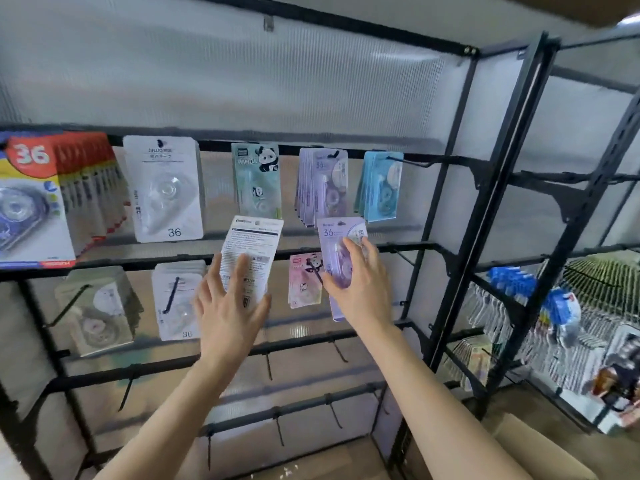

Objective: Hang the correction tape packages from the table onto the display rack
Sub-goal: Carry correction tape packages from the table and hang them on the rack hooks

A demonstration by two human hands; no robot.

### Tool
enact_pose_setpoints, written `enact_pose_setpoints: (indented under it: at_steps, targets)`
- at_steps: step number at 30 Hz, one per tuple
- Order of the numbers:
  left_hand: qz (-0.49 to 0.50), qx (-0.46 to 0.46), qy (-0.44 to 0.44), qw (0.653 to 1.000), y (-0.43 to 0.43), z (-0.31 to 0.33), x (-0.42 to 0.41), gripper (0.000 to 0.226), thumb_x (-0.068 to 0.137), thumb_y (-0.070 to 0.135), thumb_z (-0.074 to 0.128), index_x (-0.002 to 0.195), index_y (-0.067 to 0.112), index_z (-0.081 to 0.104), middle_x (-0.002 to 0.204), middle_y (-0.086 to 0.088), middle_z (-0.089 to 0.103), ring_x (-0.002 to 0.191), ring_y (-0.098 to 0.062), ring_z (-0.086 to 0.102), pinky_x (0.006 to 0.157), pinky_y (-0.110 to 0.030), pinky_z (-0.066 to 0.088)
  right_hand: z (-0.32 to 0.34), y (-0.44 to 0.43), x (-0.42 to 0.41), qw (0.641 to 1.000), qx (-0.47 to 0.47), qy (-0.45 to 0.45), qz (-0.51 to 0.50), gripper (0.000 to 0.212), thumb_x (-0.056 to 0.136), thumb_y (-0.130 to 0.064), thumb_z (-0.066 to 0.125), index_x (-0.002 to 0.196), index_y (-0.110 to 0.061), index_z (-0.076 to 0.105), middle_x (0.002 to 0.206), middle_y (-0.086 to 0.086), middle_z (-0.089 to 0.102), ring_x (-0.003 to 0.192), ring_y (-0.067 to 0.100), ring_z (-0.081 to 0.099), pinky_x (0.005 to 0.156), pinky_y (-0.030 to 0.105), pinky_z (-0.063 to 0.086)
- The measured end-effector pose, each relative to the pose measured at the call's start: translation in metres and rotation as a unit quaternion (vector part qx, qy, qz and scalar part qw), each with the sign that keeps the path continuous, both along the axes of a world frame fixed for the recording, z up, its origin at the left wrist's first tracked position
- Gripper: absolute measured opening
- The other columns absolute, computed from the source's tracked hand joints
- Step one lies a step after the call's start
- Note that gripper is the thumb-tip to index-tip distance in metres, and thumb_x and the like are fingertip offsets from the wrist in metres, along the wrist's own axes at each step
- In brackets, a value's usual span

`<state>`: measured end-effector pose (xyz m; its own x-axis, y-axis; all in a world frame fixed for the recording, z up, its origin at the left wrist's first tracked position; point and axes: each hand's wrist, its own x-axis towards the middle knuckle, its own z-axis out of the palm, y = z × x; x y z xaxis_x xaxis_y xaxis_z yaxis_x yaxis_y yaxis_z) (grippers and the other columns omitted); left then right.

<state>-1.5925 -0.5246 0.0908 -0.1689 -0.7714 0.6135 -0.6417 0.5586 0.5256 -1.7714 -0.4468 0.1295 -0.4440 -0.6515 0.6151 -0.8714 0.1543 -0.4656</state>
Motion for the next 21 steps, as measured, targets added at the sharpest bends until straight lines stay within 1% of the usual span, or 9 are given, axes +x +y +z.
enact_pose_setpoints:
  at_steps: [3, 8, 13, 17, 19, 21]
  targets:
    - [0.015, -0.018, 0.007, 1.000, -0.017, 0.016, -0.030, 0.074, 0.083, 0.038, 0.067, 0.147, 0.028, 0.031, 0.154, -0.014, 0.018, 0.135, -0.040, 0.025, 0.108, -0.054, 0.022, 0.018, -0.022, -0.033, 0.999, -0.023, 0.017, 0.017, 0.066, 0.084, -0.039, 0.067, 0.141, -0.019, 0.042, 0.151, 0.011, 0.030, 0.135, 0.028, 0.033, 0.106, 0.042, 0.033]
    - [0.043, -0.039, 0.025, 0.998, -0.034, 0.040, -0.065, 0.073, 0.085, 0.041, 0.064, 0.148, 0.028, 0.030, 0.155, -0.013, 0.016, 0.136, -0.036, 0.023, 0.108, -0.053, 0.021, 0.047, -0.061, -0.066, 0.996, -0.062, 0.050, 0.049, 0.064, 0.084, -0.038, 0.067, 0.139, -0.018, 0.044, 0.149, 0.011, 0.033, 0.134, 0.028, 0.035, 0.104, 0.042, 0.033]
    - [0.060, -0.085, 0.040, 0.994, -0.048, 0.061, -0.077, 0.074, 0.083, 0.037, 0.068, 0.147, 0.025, 0.031, 0.156, -0.011, 0.014, 0.137, -0.033, 0.020, 0.108, -0.049, 0.020, 0.067, -0.093, -0.076, 0.991, -0.085, 0.067, 0.079, 0.063, 0.086, -0.040, 0.064, 0.141, -0.020, 0.040, 0.153, 0.009, 0.026, 0.139, 0.028, 0.027, 0.110, 0.042, 0.026]
    - [0.064, -0.105, 0.040, 0.992, -0.053, 0.070, -0.078, 0.075, 0.083, 0.039, 0.068, 0.147, 0.025, 0.032, 0.156, -0.011, 0.015, 0.136, -0.028, 0.019, 0.107, -0.050, 0.021, 0.071, -0.108, -0.077, 0.988, -0.102, 0.074, 0.088, 0.063, 0.086, -0.040, 0.064, 0.141, -0.021, 0.041, 0.154, 0.009, 0.025, 0.140, 0.028, 0.026, 0.110, 0.043, 0.026]
    - [0.062, -0.110, 0.035, 0.991, -0.052, 0.068, -0.077, 0.073, 0.085, 0.047, 0.064, 0.146, 0.025, 0.033, 0.155, -0.012, 0.017, 0.135, -0.031, 0.021, 0.105, -0.051, 0.023, 0.068, -0.112, -0.078, 0.988, -0.114, 0.071, 0.082, 0.062, 0.085, -0.039, 0.066, 0.139, -0.020, 0.043, 0.153, 0.010, 0.027, 0.139, 0.029, 0.028, 0.109, 0.045, 0.027]
    - [0.060, -0.099, 0.036, 0.993, -0.050, 0.065, -0.075, 0.074, 0.082, 0.059, 0.048, 0.145, 0.024, 0.035, 0.154, -0.013, 0.020, 0.134, -0.033, 0.025, 0.104, -0.051, 0.026, 0.065, -0.115, -0.079, 0.988, -0.118, 0.062, 0.075, 0.062, 0.084, -0.038, 0.067, 0.139, -0.019, 0.044, 0.153, 0.011, 0.028, 0.139, 0.029, 0.028, 0.110, 0.046, 0.027]
